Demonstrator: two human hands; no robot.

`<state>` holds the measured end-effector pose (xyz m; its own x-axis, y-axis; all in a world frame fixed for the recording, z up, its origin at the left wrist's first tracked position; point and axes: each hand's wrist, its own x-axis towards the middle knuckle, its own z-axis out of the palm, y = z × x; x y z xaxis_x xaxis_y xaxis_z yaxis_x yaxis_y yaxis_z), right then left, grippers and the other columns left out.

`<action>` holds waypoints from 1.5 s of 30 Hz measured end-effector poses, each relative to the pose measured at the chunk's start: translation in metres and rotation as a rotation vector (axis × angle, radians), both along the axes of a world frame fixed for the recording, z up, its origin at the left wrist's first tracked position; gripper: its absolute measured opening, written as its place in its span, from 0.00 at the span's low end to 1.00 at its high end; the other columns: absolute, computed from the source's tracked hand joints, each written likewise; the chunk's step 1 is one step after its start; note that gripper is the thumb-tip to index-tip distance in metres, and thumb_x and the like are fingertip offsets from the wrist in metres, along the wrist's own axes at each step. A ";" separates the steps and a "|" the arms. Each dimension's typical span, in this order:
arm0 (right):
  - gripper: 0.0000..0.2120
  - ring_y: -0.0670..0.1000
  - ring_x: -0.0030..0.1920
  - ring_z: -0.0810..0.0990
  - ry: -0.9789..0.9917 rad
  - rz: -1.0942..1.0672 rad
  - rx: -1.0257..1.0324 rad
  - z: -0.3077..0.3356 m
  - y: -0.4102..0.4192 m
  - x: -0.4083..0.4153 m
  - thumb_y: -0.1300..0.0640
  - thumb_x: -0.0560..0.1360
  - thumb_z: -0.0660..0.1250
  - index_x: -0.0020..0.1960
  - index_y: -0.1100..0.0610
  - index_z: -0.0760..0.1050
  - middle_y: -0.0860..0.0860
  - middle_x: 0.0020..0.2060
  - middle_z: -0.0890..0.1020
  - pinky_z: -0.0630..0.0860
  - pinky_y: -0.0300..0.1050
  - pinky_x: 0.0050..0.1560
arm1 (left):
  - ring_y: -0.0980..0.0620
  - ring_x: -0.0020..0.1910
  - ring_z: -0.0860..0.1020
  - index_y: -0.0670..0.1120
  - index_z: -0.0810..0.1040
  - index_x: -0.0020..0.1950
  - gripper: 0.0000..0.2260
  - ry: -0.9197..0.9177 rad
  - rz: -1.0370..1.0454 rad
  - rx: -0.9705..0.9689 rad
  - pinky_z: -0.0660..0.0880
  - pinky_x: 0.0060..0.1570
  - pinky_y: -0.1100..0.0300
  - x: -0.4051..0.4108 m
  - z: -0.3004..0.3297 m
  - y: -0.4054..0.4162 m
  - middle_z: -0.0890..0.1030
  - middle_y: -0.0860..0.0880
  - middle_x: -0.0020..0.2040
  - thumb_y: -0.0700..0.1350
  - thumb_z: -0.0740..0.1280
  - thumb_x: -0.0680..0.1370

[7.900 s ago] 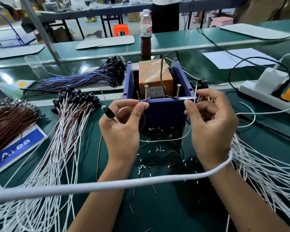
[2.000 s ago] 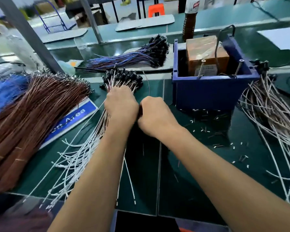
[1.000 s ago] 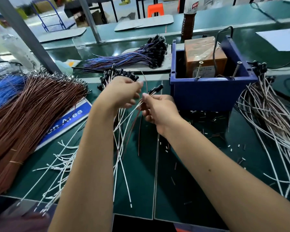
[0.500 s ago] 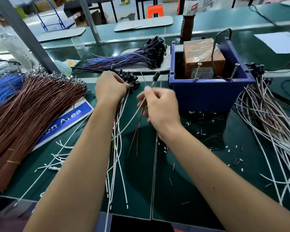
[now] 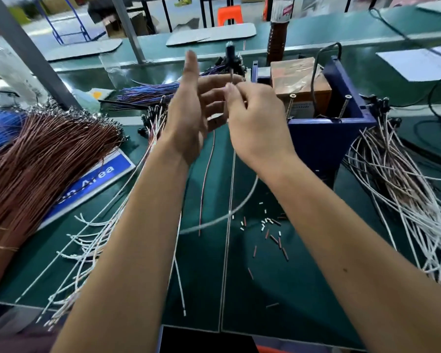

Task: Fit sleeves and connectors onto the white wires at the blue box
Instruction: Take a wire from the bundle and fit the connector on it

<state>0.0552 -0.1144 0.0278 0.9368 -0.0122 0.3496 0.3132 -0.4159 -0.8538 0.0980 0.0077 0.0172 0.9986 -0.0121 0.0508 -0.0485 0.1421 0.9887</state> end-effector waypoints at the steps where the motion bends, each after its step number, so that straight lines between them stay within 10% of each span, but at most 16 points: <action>1: 0.22 0.41 0.33 0.73 0.022 -0.004 -0.042 -0.002 -0.002 0.000 0.54 0.87 0.59 0.34 0.48 0.70 0.41 0.31 0.75 0.65 0.38 0.37 | 0.45 0.50 0.83 0.43 0.87 0.50 0.30 -0.037 -0.042 -0.002 0.78 0.53 0.49 -0.008 0.001 -0.007 0.86 0.42 0.50 0.64 0.55 0.84; 5: 0.19 0.43 0.30 0.69 0.104 0.057 -0.111 0.004 -0.015 0.003 0.52 0.86 0.62 0.38 0.55 0.78 0.45 0.31 0.75 0.62 0.34 0.29 | 0.48 0.45 0.80 0.41 0.84 0.49 0.16 -0.139 0.005 -0.059 0.74 0.54 0.49 -0.020 0.004 -0.025 0.84 0.44 0.45 0.48 0.60 0.86; 13: 0.17 0.50 0.29 0.68 0.028 0.221 -0.251 0.031 -0.069 -0.003 0.51 0.85 0.66 0.42 0.55 0.86 0.52 0.28 0.75 0.67 0.45 0.34 | 0.52 0.29 0.78 0.46 0.73 0.42 0.19 -0.074 0.285 -0.838 0.76 0.32 0.62 -0.003 0.036 0.000 0.78 0.49 0.32 0.54 0.57 0.87; 17: 0.14 0.41 0.26 0.73 -0.064 0.270 -0.311 0.033 -0.096 -0.007 0.52 0.84 0.67 0.43 0.53 0.86 0.48 0.28 0.79 0.69 0.32 0.34 | 0.55 0.22 0.67 0.48 0.68 0.37 0.22 -0.111 0.188 -1.025 0.65 0.24 0.65 -0.002 0.038 0.004 0.66 0.53 0.25 0.55 0.54 0.88; 31: 0.06 0.48 0.33 0.79 -0.041 0.226 -0.397 -0.040 -0.142 -0.019 0.57 0.80 0.72 0.46 0.53 0.87 0.46 0.31 0.83 0.73 0.41 0.35 | 0.59 0.27 0.66 0.43 0.78 0.37 0.09 -0.462 -0.097 0.570 0.63 0.29 0.65 -0.044 -0.036 -0.061 0.71 0.57 0.28 0.42 0.75 0.74; 45: 0.02 0.44 0.34 0.83 -0.124 0.145 -0.173 -0.068 -0.150 -0.022 0.59 0.77 0.77 0.46 0.55 0.87 0.44 0.35 0.85 0.76 0.37 0.39 | 0.59 0.31 0.77 0.49 0.86 0.40 0.04 -0.394 -0.129 0.553 0.72 0.35 0.65 -0.046 -0.074 -0.068 0.83 0.51 0.33 0.41 0.77 0.73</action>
<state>0.0328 -0.2647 -0.0400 0.8744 0.1893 0.4468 0.4778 -0.4957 -0.7252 0.0525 -0.0603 -0.0569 0.8960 -0.2579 0.3615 -0.4354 -0.3496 0.8296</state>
